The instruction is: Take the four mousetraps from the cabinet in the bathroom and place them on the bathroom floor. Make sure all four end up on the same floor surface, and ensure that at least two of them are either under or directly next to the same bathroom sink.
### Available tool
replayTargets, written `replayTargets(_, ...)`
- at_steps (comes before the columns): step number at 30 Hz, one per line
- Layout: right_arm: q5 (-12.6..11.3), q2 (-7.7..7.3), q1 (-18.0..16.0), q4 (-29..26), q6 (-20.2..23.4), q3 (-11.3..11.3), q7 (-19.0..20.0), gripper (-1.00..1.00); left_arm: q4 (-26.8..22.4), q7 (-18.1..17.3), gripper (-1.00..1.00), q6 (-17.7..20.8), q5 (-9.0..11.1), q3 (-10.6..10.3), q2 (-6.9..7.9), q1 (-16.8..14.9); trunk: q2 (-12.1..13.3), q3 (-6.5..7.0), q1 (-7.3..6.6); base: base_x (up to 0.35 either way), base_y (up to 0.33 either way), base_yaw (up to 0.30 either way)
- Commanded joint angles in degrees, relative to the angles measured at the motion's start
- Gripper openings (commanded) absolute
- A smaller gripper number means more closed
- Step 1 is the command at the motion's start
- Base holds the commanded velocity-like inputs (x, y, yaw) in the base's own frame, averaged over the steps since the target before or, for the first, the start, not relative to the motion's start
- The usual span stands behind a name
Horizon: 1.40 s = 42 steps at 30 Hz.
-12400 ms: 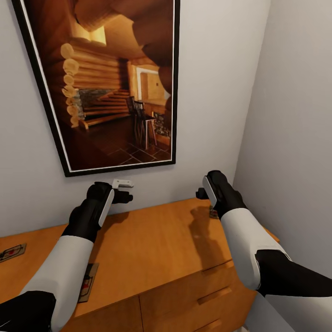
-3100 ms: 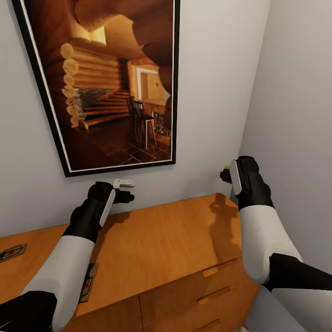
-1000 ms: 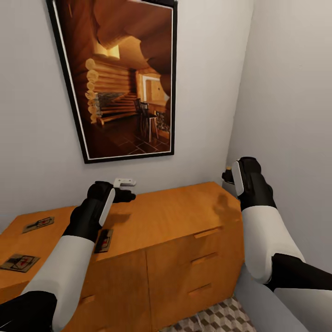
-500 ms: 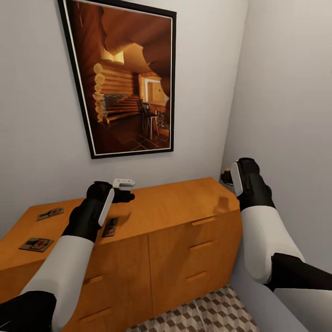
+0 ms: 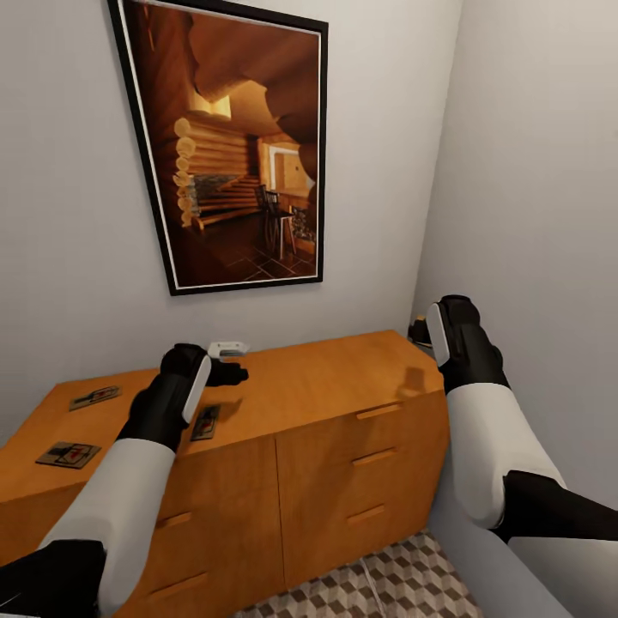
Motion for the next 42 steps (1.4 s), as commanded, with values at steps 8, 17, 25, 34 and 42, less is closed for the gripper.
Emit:
replayTargets(8,0.16,0.20,-0.06,0.01,0.22,-0.17,0.08,-1.00,0.65,0.45,1.00,0.48,-0.50,6.45,-0.81,-0.03,-0.04,-0.07,0.00,0.000,0.000,0.000)
replayTargets(17,0.16,0.09,-0.06,0.02,0.22,-0.17,0.08,-1.00,0.47,0.58,1.00,0.55,-2.04,7.24,-1.00,-0.04,-0.04,-0.07,0.00,0.000,0.000,0.000)
replayTargets(25,0.16,0.13,-0.06,0.05,0.22,-0.17,0.02,-1.00,0.14,0.54,1.00,0.46,-3.69,7.36,-0.96,-0.03,-0.04,-0.07,0.00,0.000,0.000,0.000)
replayTargets(34,0.16,-0.02,-0.06,0.10,0.22,-0.17,0.00,-1.00,-1.22,0.53,1.00,0.41,-3.67,7.38,-1.01,-0.03,-0.04,-0.07,0.00,0.000,0.000,0.000)
replayTargets(42,0.16,-0.28,-0.06,0.11,0.22,-0.17,0.00,-1.00,-1.44,0.48,1.00,0.40,-3.29,7.39,-1.03,-0.03,-0.04,-0.07,0.00,-0.004,0.000,0.000)
